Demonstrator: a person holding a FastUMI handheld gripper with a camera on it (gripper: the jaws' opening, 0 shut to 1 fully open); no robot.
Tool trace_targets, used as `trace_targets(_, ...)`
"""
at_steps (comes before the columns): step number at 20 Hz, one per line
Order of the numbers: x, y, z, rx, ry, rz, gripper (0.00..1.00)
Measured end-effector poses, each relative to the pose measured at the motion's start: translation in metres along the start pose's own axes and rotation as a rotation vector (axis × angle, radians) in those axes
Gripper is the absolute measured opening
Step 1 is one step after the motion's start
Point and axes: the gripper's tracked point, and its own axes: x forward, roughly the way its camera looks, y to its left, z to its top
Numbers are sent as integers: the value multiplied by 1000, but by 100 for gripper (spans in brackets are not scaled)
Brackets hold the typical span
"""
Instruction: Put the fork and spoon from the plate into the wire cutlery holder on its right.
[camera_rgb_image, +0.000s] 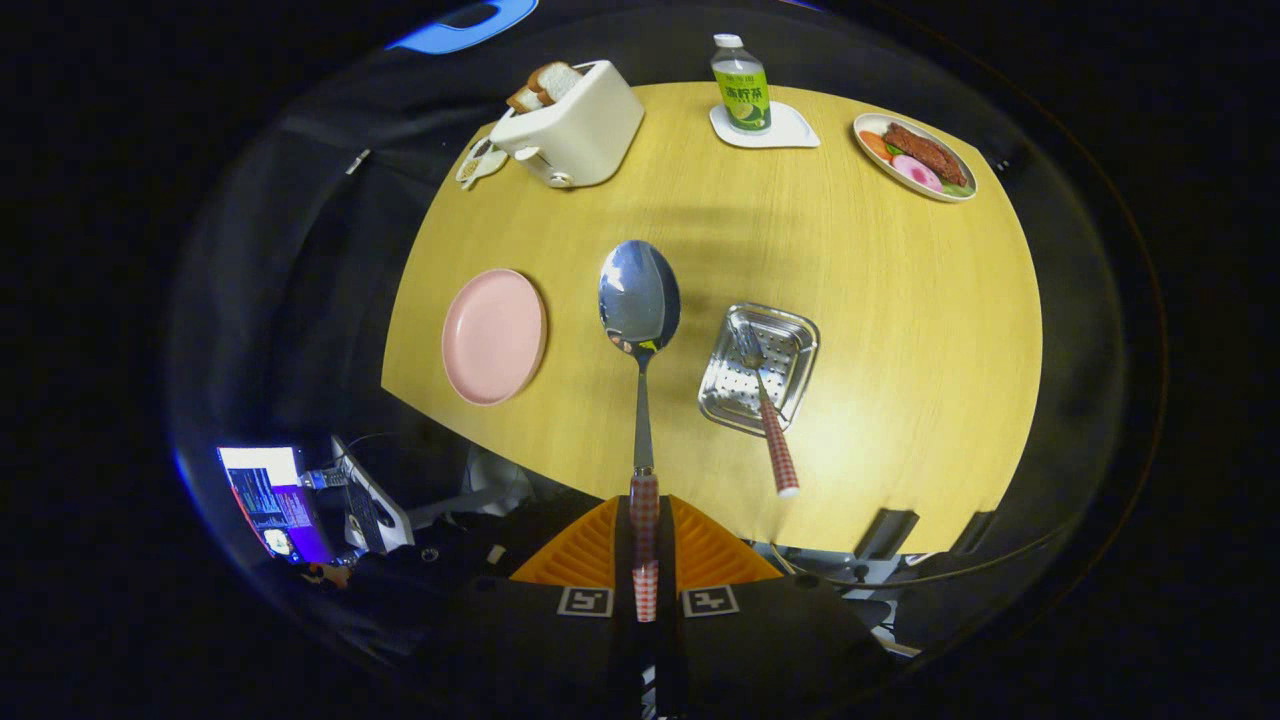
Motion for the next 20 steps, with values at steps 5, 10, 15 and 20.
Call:
trace_targets(5,-2,-42,-28,-18,269,-72,10)
trace_targets(10,6,-64,-13,-34,526,-125,10)
trace_targets(15,17,-77,-7,-45,703,-185,11)
trace_targets(20,26,-80,5,-46,774,-215,11)
